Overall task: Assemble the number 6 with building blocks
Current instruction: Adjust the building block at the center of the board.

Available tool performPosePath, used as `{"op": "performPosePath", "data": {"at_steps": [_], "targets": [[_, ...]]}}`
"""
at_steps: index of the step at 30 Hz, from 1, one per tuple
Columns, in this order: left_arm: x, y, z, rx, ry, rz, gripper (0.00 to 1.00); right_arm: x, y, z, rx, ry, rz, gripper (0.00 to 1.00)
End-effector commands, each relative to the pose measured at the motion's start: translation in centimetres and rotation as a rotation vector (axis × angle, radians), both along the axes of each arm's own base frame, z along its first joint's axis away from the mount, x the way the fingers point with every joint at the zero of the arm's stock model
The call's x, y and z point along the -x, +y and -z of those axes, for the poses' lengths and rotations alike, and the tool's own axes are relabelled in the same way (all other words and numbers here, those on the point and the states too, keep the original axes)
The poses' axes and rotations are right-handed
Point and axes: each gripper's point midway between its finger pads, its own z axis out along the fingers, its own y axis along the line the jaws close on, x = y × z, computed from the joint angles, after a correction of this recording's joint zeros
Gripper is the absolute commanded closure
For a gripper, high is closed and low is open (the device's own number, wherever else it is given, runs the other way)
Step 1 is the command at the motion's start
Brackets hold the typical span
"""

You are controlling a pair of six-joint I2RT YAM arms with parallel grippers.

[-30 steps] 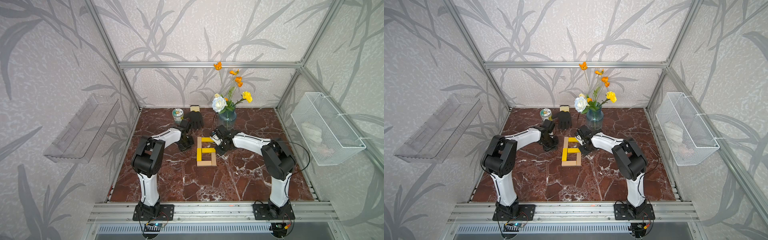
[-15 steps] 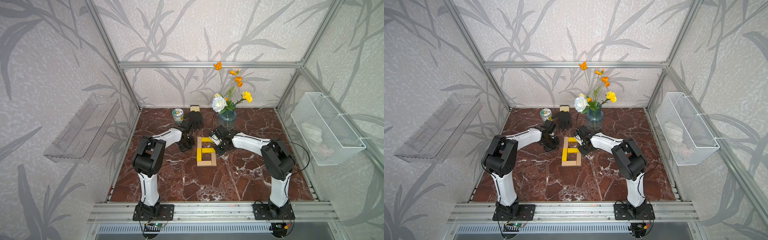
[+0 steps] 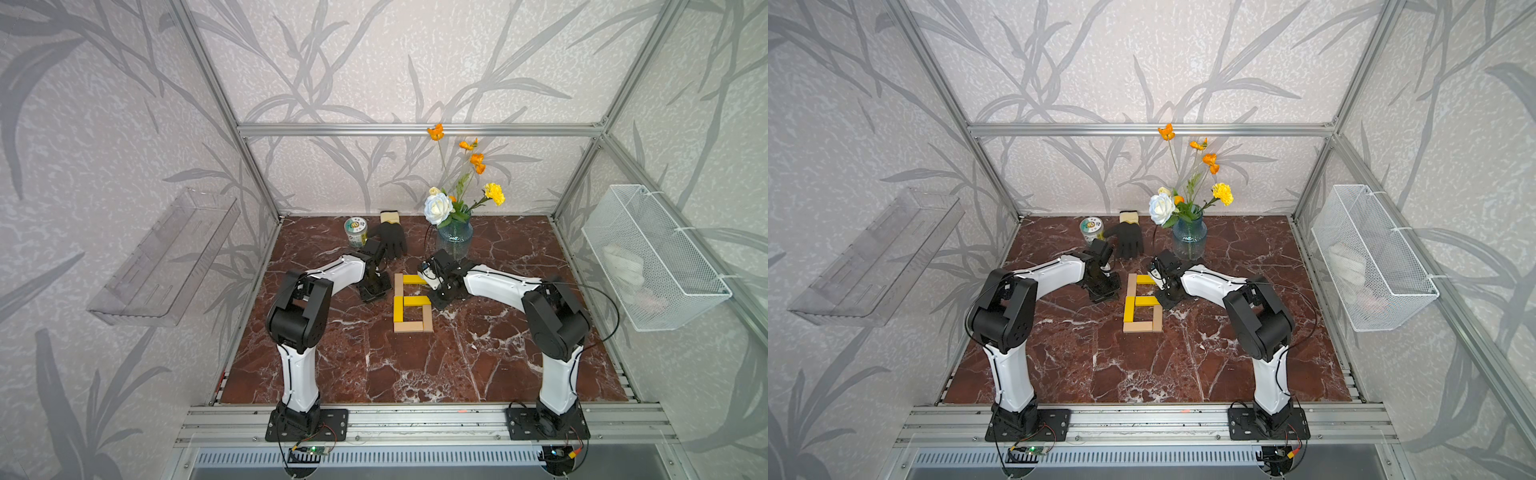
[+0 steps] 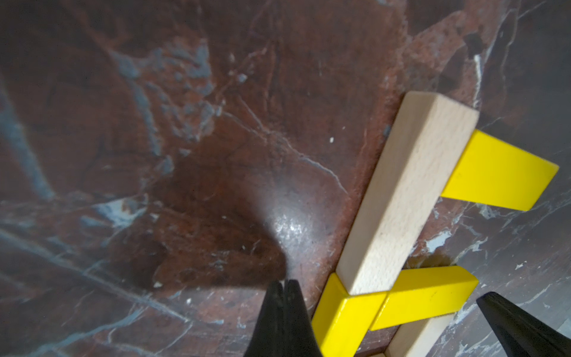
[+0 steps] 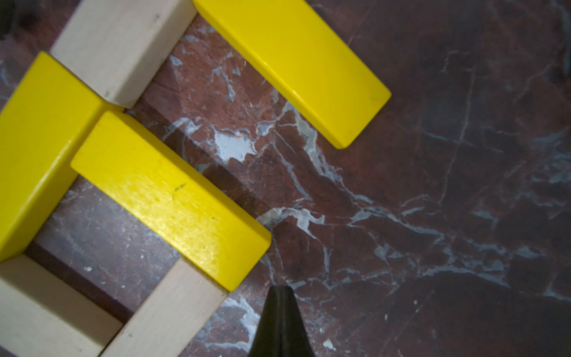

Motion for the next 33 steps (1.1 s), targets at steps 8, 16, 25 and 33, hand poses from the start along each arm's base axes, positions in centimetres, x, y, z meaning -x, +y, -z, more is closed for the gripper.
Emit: {"op": "performPosePath", "data": {"at_steps": [8,16,25,33], "targets": [[0.33,-0.38,0.01,-0.003,0.010,0.028,1.00,0.32,0.50,-0.04,-0.007,0.007,-0.006,1.00],[0.58,-0.49,-0.18,-0.005,0.006,0.031,1.00,0.55,0.65,0.07,-0.009,0.009,-0.006,1.00],[0.76,-0.67,-0.19,-0.005,0.007,0.036,1.00,0.72,0.90,0.14,-0.009,0.011,-0.012,1.00],[0.85,-1.03,-0.34,-0.011,0.005,0.051,1.00,0.82,0.94,0.16,-0.011,0.012,-0.012,1.00]]}}
